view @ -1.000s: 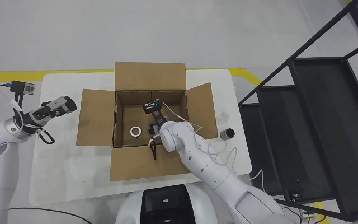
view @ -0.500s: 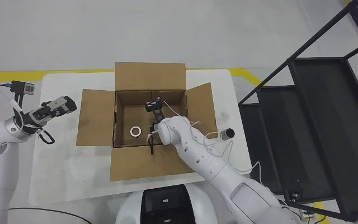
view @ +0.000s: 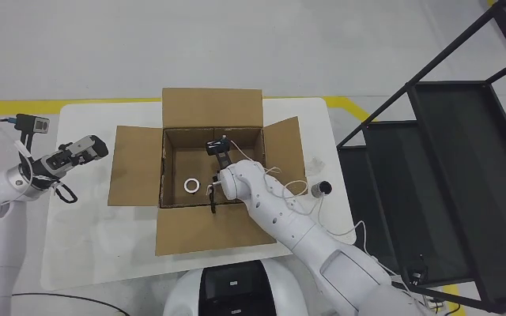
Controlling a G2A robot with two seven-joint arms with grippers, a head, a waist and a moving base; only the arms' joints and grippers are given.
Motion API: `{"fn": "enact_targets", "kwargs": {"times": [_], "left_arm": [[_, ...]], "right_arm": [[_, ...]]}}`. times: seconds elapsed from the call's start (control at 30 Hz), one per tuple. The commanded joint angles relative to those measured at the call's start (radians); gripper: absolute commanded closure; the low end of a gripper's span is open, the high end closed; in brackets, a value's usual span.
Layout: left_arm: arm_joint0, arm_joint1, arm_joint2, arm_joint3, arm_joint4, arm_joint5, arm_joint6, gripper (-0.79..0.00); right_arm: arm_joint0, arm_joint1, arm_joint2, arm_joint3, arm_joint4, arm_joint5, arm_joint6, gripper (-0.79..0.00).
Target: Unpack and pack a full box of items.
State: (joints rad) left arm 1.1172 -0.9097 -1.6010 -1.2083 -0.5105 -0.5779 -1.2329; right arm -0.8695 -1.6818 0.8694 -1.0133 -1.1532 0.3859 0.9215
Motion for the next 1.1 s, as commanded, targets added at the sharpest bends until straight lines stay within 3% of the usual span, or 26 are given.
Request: {"fn": "enact_targets", "kwargs": {"times": [0.0, 0.13, 0.23, 0.27, 0.33, 0.53, 0.73, 0.87, 1.07], "left_arm": [[0.0, 0.0, 0.0, 0.0, 0.0, 0.0, 0.0, -0.785], [0.0, 0.0, 0.0, 0.0, 0.0, 0.0, 0.0, -0.785], [0.0, 0.0, 0.0, 0.0, 0.0, 0.0, 0.0, -0.785], [0.0, 0.0, 0.0, 0.0, 0.0, 0.0, 0.0, -0.785], [0.0, 0.0, 0.0, 0.0, 0.0, 0.0, 0.0, -0.785], [0.0, 0.0, 0.0, 0.0, 0.0, 0.0, 0.0, -0.785], [0.0, 0.0, 0.0, 0.0, 0.0, 0.0, 0.0, -0.785], [0.0, 0.0, 0.0, 0.0, 0.0, 0.0, 0.0, -0.785], [0.0, 0.0, 0.0, 0.0, 0.0, 0.0, 0.0, -0.785]], "right_arm": [[0.004, -0.003, -0.003, 0.009, 0.001, -0.001, 0.0, -0.329], [0.011, -0.008, -0.009, 0.031, -0.002, -0.001, 0.003, -0.314], [0.018, -0.011, -0.009, 0.048, -0.001, -0.004, -0.002, -0.228], [0.02, -0.012, -0.009, 0.052, 0.0, -0.004, -0.002, -0.191], [0.025, -0.014, -0.008, 0.057, 0.0, -0.006, -0.001, 0.0], [0.032, -0.015, -0.006, 0.054, -0.011, -0.011, 0.014, 0.0], [0.002, -0.003, 0.024, -0.059, -0.032, -0.005, 0.047, 0.0], [-0.056, 0.017, 0.06, -0.212, -0.053, -0.048, 0.095, 0.0], [-0.187, 0.057, 0.135, -0.567, -0.119, -0.123, 0.224, 0.0]]}}
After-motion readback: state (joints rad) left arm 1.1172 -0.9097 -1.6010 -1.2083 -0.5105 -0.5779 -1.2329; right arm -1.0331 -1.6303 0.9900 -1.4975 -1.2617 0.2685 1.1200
